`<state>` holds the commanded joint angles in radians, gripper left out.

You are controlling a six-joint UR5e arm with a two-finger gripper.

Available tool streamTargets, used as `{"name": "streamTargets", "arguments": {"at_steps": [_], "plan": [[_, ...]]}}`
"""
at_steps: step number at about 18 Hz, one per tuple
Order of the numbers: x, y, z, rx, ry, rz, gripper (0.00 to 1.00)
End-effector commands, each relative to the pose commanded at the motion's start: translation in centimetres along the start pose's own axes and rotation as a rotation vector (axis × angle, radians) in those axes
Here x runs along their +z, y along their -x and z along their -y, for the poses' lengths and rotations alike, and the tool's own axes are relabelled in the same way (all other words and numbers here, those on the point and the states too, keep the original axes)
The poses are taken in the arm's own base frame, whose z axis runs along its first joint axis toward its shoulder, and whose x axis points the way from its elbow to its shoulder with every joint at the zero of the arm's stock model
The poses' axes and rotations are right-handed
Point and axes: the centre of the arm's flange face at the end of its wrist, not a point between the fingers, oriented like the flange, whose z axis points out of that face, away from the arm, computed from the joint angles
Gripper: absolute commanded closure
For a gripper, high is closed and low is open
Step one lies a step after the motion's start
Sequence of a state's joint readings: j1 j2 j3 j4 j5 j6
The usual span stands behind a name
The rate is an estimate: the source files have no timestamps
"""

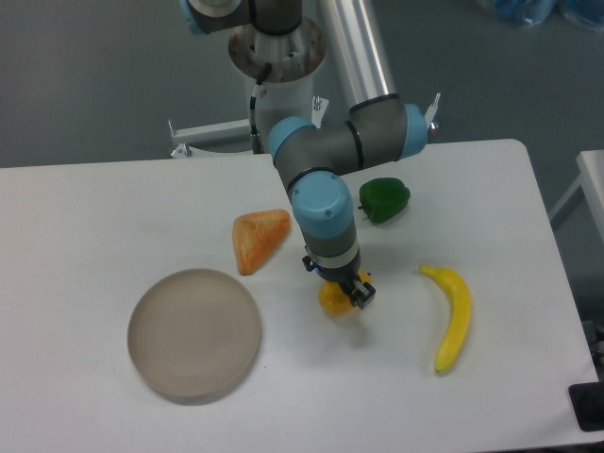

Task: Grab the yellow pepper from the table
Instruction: 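Lower the open gripper over the yellow pepper and close on it, then lift the gripped yellow pepper up off the table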

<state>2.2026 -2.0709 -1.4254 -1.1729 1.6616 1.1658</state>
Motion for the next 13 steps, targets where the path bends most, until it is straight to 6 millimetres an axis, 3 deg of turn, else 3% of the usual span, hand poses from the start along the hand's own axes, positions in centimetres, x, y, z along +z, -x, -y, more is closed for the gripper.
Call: {"name": "streamTargets", "arguments": {"at_steps": [3,8,13], "plan": [[-3.9,2.5,-2.2,-0.033,-0.035,-0.086,0.57],[-7.2,4.9,-5.5,-0.033,-0.093,-0.104,0.60],[-8.0,5.5,-6.4,-0.024,-0.120,-0.096,0.61]]}}
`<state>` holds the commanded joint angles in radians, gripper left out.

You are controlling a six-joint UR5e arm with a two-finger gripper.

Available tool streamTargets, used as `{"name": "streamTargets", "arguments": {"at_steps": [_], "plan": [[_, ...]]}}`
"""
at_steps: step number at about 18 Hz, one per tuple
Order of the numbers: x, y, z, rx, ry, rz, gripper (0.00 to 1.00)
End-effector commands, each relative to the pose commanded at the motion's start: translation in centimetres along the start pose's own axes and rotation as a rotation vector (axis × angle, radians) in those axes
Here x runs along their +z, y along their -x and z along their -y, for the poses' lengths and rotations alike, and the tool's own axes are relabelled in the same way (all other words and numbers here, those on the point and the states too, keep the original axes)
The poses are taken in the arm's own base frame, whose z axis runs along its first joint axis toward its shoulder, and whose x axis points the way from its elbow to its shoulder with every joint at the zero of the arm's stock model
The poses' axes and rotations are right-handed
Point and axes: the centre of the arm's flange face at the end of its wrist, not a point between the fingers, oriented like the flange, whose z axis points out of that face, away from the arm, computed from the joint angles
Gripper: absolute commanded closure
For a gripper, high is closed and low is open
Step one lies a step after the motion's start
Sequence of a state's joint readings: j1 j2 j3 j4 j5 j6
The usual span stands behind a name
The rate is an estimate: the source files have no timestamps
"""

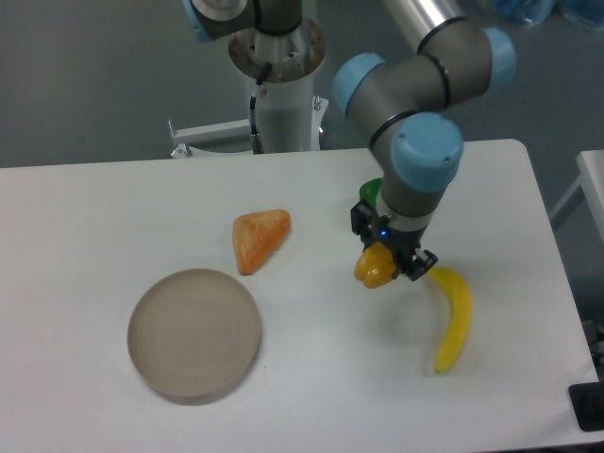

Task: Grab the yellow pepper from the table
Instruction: 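Lift the gripped yellow pepper up off the table, then hold the yellow pepper raised above the table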

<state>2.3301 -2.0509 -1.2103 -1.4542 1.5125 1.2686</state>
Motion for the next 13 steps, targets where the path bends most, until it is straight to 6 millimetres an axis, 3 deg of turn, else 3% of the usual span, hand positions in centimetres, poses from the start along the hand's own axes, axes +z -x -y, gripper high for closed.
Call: {"name": "streamTargets", "arguments": {"at_steps": [3,13], "plan": [[-0.01,-0.13,0.31,0.049,-0.002,0.002,0.65],[0.47,-0.37,0.52,0.069,0.001,-0.002,0.65]]}}
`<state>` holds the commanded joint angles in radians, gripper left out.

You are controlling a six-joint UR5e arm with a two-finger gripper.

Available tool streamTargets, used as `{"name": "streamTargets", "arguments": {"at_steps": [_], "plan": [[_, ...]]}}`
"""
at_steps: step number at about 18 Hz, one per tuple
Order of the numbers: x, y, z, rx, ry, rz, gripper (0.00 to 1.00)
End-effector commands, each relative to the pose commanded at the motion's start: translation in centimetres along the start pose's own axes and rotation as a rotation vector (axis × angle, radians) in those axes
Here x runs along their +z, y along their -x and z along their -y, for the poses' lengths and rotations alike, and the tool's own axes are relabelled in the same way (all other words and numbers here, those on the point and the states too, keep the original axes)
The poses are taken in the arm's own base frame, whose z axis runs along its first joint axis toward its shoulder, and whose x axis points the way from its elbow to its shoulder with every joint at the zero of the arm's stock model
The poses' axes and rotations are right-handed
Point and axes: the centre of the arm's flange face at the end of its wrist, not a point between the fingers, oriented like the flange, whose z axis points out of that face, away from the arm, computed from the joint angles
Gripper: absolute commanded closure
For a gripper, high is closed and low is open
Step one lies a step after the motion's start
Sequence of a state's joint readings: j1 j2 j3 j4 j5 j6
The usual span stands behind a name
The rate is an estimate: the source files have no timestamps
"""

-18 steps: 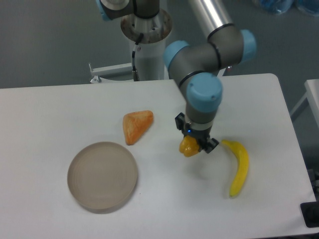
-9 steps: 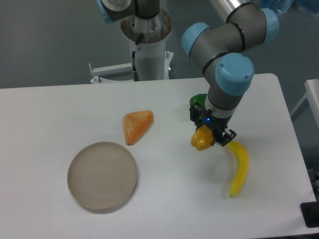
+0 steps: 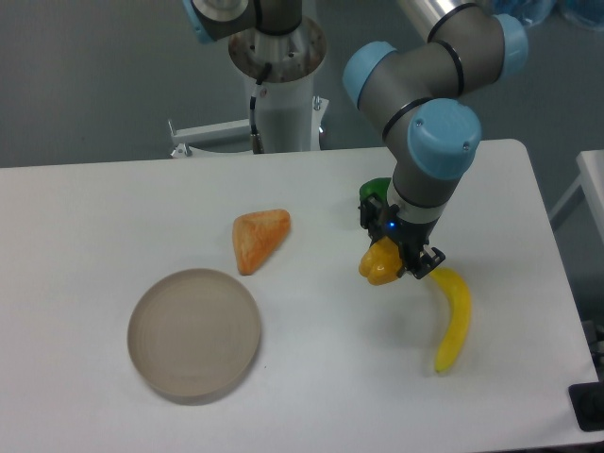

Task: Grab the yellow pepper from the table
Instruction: 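Hold the yellow pepper raised above the table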

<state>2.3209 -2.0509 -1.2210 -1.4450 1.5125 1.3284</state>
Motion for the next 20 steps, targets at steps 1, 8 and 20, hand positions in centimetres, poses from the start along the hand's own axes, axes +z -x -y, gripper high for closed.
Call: {"name": "streamTargets", "arguments": {"at_steps": [1,8,20], "plan": [[-0.01,0.01,0.00,0.000,0.000,0.001,0.65],[0.13,-0.04,0.01,0.000,-0.003,-0.002,0.65],[0.17,-0.09,-0.20,0.003,0.036,0.007,0.64]]}}
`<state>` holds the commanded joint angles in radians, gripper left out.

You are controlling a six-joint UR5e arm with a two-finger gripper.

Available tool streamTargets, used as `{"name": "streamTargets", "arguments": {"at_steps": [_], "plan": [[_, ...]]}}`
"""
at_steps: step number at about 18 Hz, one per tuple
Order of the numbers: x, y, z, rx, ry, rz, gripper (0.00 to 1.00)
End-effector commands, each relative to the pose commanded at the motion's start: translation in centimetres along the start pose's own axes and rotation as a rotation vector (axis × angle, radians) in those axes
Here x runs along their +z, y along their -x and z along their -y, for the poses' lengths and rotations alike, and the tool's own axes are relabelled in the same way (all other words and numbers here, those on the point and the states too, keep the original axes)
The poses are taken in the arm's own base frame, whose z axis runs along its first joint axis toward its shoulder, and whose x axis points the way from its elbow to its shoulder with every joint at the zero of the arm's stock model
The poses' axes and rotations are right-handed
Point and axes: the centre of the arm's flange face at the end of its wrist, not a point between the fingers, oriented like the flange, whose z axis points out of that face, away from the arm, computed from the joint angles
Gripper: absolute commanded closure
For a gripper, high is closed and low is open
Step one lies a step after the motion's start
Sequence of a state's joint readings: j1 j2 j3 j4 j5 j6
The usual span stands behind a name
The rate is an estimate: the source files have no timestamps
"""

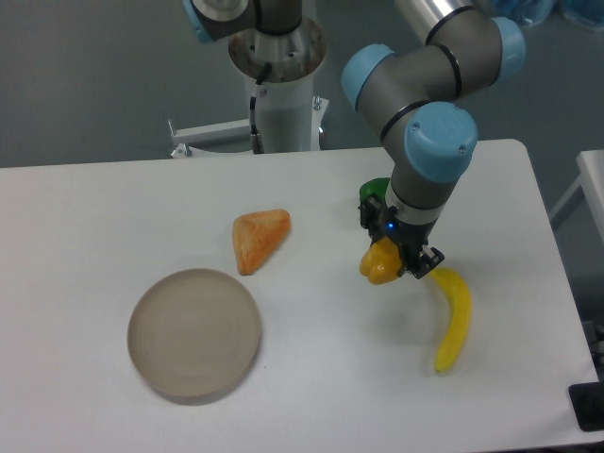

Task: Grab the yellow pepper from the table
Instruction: 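Hold the yellow pepper raised above the table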

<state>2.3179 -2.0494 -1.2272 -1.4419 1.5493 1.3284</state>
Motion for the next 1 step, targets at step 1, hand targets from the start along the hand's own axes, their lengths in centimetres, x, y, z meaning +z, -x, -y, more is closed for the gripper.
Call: {"name": "streamTargets", "arguments": {"at_steps": [1], "plan": [[0.00,0.00,0.00,0.000,0.000,0.000,0.65]]}}
